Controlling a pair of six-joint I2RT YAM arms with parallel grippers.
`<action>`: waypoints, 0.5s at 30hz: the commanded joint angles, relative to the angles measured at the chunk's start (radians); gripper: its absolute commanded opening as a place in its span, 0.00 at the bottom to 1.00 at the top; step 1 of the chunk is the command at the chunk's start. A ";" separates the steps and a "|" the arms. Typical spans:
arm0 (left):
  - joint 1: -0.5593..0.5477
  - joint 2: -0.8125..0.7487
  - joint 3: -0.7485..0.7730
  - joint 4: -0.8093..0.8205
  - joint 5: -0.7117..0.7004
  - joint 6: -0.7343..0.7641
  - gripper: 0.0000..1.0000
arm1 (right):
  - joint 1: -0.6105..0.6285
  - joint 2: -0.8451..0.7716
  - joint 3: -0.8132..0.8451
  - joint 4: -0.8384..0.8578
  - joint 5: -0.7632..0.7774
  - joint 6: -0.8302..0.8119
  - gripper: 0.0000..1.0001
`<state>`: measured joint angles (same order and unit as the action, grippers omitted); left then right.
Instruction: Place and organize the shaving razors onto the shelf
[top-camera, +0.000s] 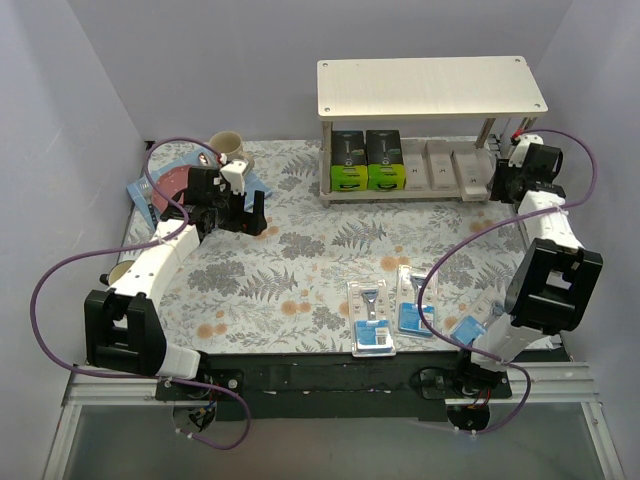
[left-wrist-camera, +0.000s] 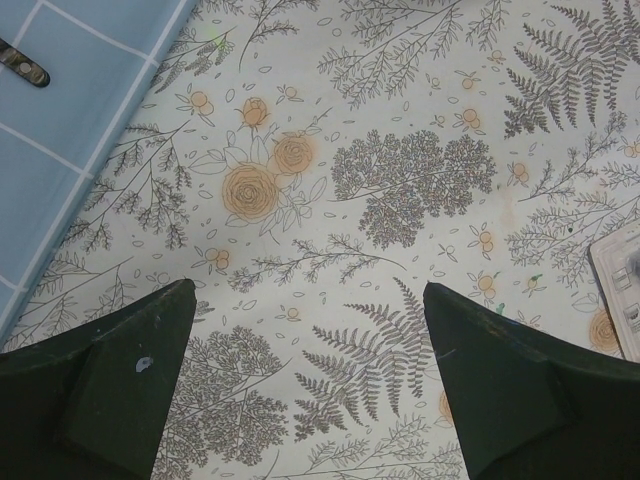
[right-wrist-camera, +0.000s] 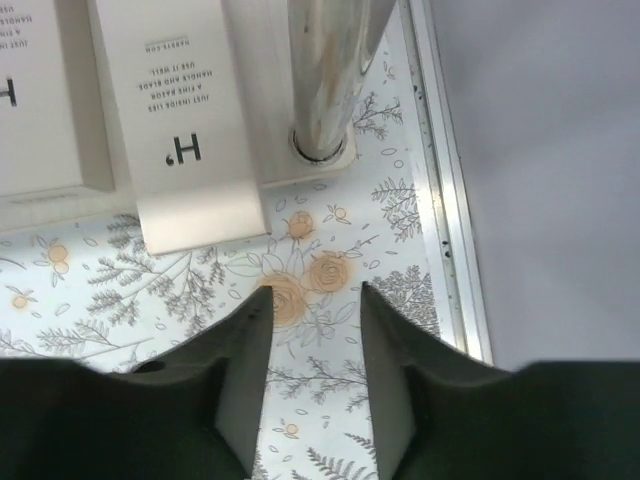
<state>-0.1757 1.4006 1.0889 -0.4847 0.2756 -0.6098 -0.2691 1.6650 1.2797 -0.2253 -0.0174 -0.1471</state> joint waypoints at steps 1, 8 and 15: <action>0.005 -0.043 -0.009 0.011 0.019 -0.001 0.98 | -0.005 -0.016 -0.036 -0.003 -0.033 0.021 0.31; 0.005 -0.051 -0.006 -0.012 -0.010 0.024 0.98 | -0.007 0.039 -0.026 0.017 -0.096 0.056 0.01; 0.008 -0.043 -0.004 -0.025 -0.052 0.074 0.98 | -0.009 0.137 0.053 0.032 -0.161 0.139 0.01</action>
<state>-0.1757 1.3952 1.0855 -0.4957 0.2615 -0.5819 -0.2745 1.7504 1.2533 -0.2333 -0.1158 -0.0639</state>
